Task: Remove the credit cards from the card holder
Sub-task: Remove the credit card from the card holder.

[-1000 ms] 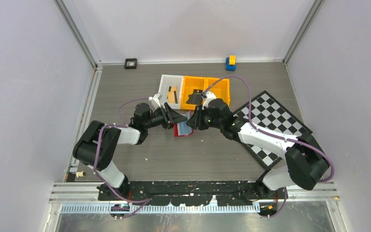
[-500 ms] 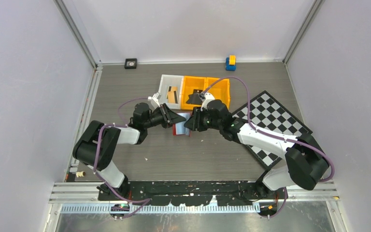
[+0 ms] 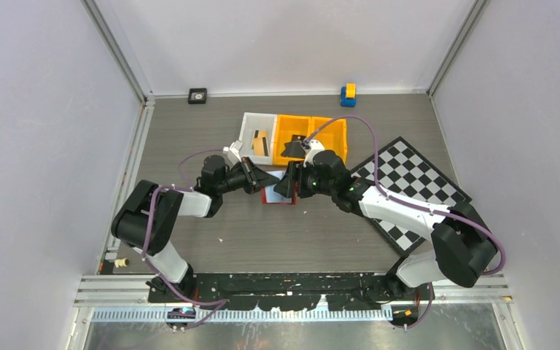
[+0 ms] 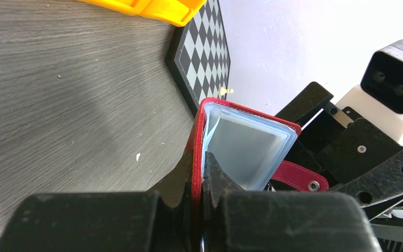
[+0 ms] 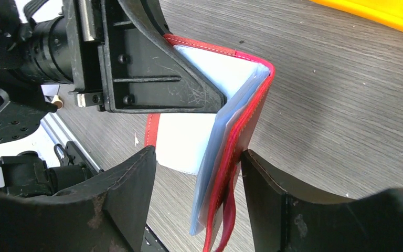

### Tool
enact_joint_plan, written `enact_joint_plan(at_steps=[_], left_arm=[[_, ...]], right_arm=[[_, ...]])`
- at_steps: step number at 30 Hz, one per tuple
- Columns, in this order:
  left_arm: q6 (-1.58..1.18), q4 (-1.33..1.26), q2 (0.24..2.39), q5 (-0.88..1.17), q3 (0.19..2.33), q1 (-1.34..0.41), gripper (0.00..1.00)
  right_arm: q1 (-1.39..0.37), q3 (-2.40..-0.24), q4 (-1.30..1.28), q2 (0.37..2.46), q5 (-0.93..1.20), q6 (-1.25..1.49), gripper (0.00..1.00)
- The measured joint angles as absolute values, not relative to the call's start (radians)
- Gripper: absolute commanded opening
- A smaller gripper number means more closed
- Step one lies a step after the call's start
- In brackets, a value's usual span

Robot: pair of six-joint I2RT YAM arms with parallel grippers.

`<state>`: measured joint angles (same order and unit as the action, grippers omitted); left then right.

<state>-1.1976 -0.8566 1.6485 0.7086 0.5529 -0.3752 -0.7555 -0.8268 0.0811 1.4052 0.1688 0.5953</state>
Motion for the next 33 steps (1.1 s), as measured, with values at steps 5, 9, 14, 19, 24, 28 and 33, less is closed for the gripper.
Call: enact_joint_plan(at_steps=[5, 9, 14, 19, 24, 28, 33], left_arm=[[-1.225, -0.884, 1.676, 0.716, 0.553, -0.356, 0.00], [-1.252, -0.910, 1.696, 0.720, 0.553, -0.343, 0.00], [-1.261, -0.932, 1.700, 0.722, 0.553, -0.339, 0.00], [-1.269, -0.934, 1.700, 0.722, 0.553, -0.338, 0.00], [-1.270, -0.932, 1.699, 0.722, 0.553, -0.338, 0.00], [-1.256, -0.920, 1.689, 0.719, 0.550, -0.338, 0.00], [-1.240, -0.899, 1.662, 0.709, 0.540, -0.338, 0.00]], right_arm=[[-0.756, -0.826, 0.080, 1.380, 0.165, 0.599, 0.53], [-0.756, -0.826, 0.082, 1.358, 0.158, 0.600, 0.37], [-0.756, -0.826, 0.078, 1.357, 0.154, 0.603, 0.29], [-0.756, -0.826, 0.071, 1.357, 0.146, 0.602, 0.55], [-0.756, -0.827, 0.054, 1.357, 0.135, 0.600, 0.74], [-0.756, -0.827, 0.053, 1.359, 0.136, 0.599, 0.78], [-0.756, -0.827, 0.057, 1.399, 0.137, 0.599, 0.79]])
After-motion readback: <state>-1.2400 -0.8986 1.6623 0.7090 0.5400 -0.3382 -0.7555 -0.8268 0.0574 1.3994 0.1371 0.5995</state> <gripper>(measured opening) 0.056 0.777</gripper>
